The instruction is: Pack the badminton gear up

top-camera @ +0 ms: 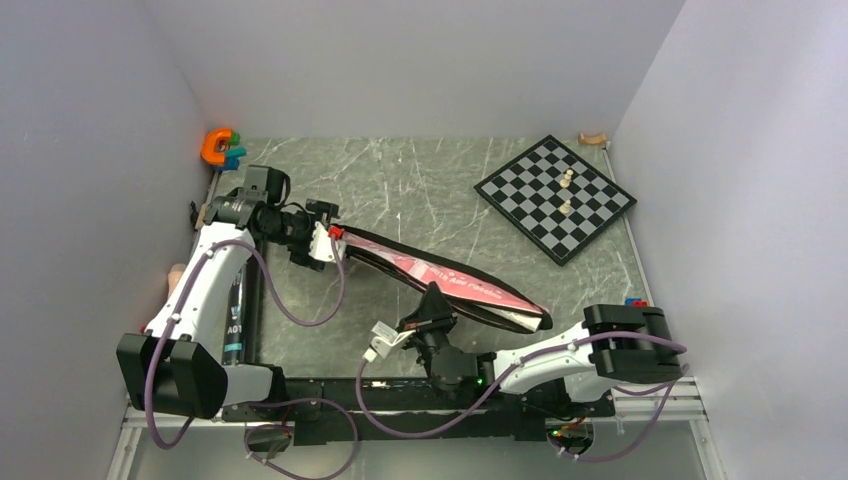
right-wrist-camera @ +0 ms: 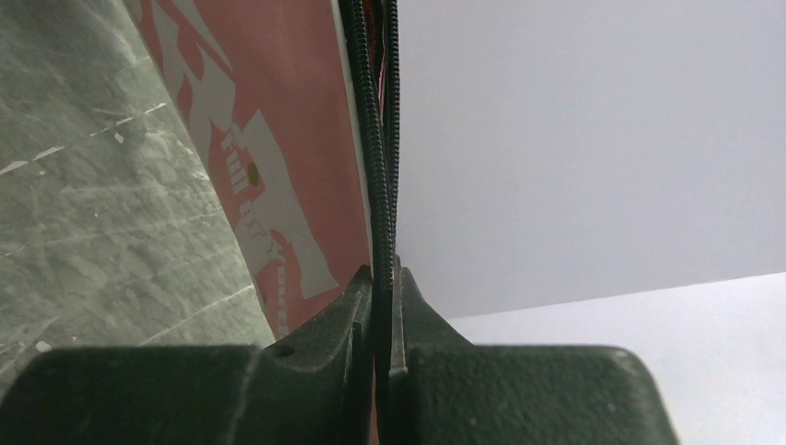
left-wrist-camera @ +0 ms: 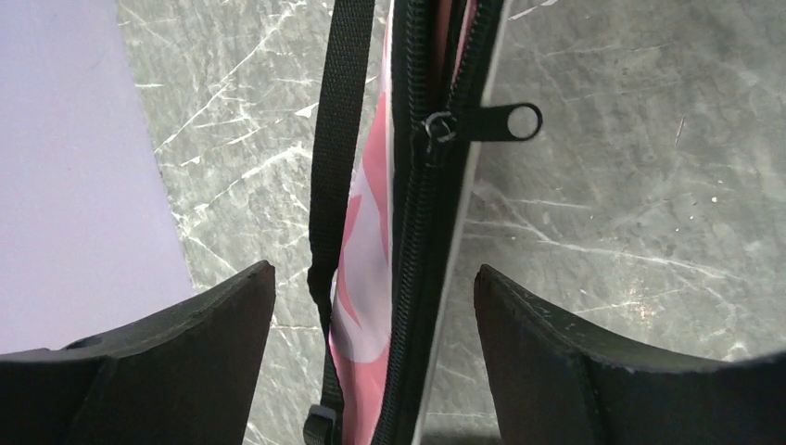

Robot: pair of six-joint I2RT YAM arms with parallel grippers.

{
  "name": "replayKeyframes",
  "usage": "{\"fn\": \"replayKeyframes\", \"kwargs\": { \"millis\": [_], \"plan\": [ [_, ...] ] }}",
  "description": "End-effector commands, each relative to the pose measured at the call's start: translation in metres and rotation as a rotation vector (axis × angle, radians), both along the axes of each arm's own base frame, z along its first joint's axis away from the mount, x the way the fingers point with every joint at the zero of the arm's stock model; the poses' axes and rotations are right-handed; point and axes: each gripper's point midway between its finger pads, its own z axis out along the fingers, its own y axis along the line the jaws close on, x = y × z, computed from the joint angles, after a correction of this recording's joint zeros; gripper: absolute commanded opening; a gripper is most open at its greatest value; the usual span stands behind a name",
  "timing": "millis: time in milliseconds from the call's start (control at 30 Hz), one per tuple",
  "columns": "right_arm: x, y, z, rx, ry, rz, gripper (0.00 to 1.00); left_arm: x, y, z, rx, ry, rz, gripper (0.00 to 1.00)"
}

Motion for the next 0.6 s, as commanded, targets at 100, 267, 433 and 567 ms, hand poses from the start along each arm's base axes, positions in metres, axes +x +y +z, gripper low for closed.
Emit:
{"fn": "replayKeyframes", "kwargs": {
  "millis": [100, 267, 433, 567],
  "plan": [
    [-0.004, -0.002, 0.024, 0.129, -0.028, -0.013, 0.00, -0.007, -0.011, 0.001, 0.004, 0.020, -0.050, 0.70],
    [-0.004, -0.003, 0.026, 0.153, -0.044, -0.017, 0.00, -0.019, -0.009, -0.008, 0.026, 0.046, -0.048, 0.48],
    [-0.002, -0.006, 0.023, 0.191, -0.032, -0.030, 0.00, -0.026, -0.008, 0.003, 0.005, 0.043, -0.020, 0.37],
    [0.000, -0.010, 0.021, 0.229, -0.012, -0.049, 0.00, -0.020, -0.007, 0.016, -0.036, 0.036, 0.075, 0.14]
  ]
}}
